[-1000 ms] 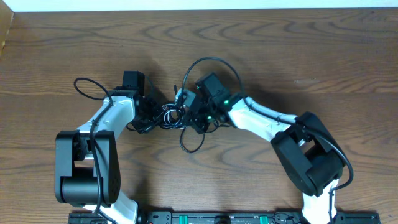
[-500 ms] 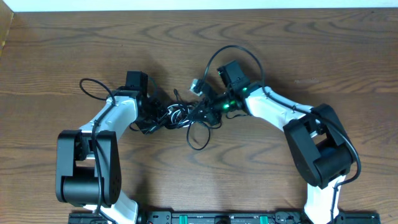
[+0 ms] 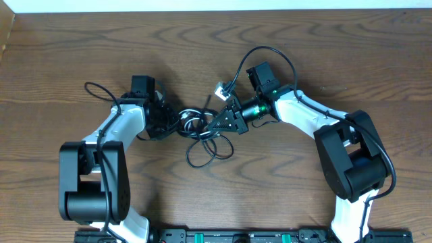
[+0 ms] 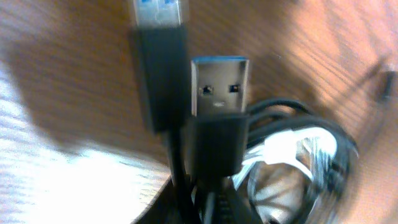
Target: Untangle cables
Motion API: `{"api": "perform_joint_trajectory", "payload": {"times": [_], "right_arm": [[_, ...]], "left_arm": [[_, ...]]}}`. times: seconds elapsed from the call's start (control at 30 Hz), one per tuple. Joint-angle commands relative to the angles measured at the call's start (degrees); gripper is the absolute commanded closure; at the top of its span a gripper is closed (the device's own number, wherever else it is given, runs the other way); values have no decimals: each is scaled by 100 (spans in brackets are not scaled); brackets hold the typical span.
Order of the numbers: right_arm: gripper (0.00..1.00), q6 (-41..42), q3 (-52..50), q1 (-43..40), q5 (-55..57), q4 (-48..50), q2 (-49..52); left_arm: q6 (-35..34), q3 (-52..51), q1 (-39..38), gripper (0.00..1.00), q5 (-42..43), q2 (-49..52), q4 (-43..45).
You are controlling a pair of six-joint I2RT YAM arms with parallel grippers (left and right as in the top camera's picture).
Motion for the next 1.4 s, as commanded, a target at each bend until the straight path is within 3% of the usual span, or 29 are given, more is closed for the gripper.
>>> {"api": "perform_joint_trajectory", "payload": {"times": [0.0,0.1,0.13,0.17,0.2,0.67,0.87,0.97,1.13,1.37], "right_arm": [[99,205,11,-17,393,0,-107],[94,264,11,46,758,98,-107],[89,286,11,76,835,151,-107],[75,361,11,107,933,212,-109],[69,516,11,146,1093,275,-107],[66,863,11,1032,3517,-170,-107],[67,981,11,1084,3687,-177,-107],[78,1008,11,1093,3751,-214,-107],[76,1178,11,1152,4013,-247,-107],[81,1222,11,1246,4301,-271,-107]], "left_arm": [[804,39,-7,66,487,-566,0],[719,39,-7,53,466,-951,-46],[671,39,-7,50,466,-1047,-61],[634,44,-7,49,466,-1137,-68],[619,44,-7,49,466,-1220,-70],[643,42,-131,49,826,-791,-428],[168,42,-372,49,883,-393,-243],[-55,42,-514,51,1027,-136,-101],[-271,42,-560,54,1027,125,11],[-483,42,-562,56,1027,184,17]]}}
